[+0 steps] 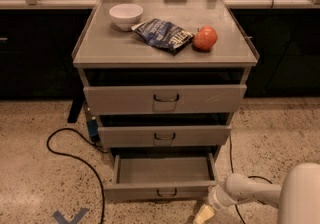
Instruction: Close bottom drawer
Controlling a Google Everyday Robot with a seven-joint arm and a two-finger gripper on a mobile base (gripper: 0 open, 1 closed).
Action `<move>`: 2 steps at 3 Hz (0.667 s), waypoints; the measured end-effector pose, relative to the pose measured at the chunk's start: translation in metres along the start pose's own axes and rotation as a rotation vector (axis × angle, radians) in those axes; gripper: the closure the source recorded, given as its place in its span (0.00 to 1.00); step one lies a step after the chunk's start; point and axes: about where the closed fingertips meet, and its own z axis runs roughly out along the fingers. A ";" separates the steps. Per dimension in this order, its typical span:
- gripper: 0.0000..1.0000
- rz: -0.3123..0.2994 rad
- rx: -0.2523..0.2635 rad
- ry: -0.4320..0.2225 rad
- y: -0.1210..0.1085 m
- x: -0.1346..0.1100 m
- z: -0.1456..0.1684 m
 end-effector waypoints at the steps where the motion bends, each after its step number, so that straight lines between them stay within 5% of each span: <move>1: 0.00 0.005 0.000 -0.035 -0.017 -0.029 0.005; 2: 0.00 0.011 -0.021 -0.103 -0.037 -0.062 0.010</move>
Offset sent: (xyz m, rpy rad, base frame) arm 0.0976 0.0516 0.0156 0.1827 -0.0451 -0.0230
